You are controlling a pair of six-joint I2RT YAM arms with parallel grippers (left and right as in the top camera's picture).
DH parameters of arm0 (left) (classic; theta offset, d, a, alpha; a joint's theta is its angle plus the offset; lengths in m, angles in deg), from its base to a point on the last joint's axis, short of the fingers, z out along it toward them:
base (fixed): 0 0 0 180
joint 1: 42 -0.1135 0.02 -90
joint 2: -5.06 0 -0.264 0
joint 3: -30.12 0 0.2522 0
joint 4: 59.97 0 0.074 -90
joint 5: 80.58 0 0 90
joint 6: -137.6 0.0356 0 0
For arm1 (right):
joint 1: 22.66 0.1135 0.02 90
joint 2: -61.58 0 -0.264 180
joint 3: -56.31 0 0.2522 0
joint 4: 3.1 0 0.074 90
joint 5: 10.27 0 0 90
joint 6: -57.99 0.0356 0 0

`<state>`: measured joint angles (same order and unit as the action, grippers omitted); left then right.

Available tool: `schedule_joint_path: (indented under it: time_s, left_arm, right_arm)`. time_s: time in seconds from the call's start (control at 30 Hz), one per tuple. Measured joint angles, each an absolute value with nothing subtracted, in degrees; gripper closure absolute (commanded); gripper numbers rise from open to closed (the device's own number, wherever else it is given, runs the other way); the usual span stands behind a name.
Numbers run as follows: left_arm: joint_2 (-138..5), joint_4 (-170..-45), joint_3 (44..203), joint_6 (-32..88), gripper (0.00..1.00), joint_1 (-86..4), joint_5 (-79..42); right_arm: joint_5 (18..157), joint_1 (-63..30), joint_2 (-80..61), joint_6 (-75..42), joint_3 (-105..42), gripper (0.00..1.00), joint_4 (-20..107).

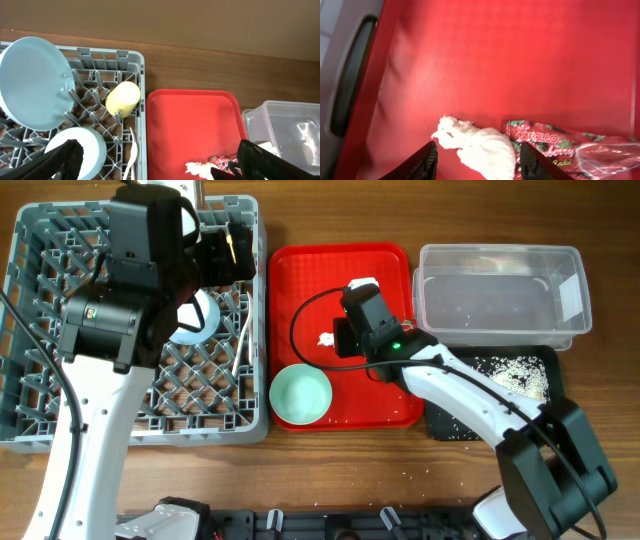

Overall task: Sort waste into correct bins and load items into the dishwasher rack
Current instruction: 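Grasp the white tissue on the red tray with the right gripper, then drop the tissue into the clear plastic bin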

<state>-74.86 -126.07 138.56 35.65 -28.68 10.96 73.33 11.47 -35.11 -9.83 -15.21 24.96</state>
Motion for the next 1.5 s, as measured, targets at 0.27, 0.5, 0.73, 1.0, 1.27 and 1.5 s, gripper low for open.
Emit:
schedule_joint_path:
  time_s: [0.27,0.5,0.73,1.0,1.27,1.5]
  left_arm:
    - [-74.9,-126.1,138.6,35.7,0.0,-28.7,11.0]
    - [-74.9,-126.1,138.6,35.7,0.0,-28.7,11.0]
    - [-74.9,-126.1,138.6,35.7,0.0,-28.7,11.0]
    - [-74.9,-126.1,138.6,35.7,0.0,-28.7,11.0]
    - [-74.9,-126.1,138.6,35.7,0.0,-28.7,11.0]
    - [-74.9,-126.1,138.6,35.7,0.0,-28.7,11.0]
  right_arm:
    - [75.3,11.5,-40.6,-9.9,-15.2,0.48,25.2]
    - [75.9,11.5,-40.6,-9.6,-15.2,0.48,24.9]
    - [76.2,11.5,-43.3,-9.2,-15.2,0.91,24.8]
    - [73.3,11.5,-27.4,-10.1,-16.1,0.96,25.8]
    - [44.1,7.5,-19.6,-8.4,-16.1,0.96,30.8]
    - [50.6,-9.3,-30.8,-3.2,-15.6,0.87,30.3]
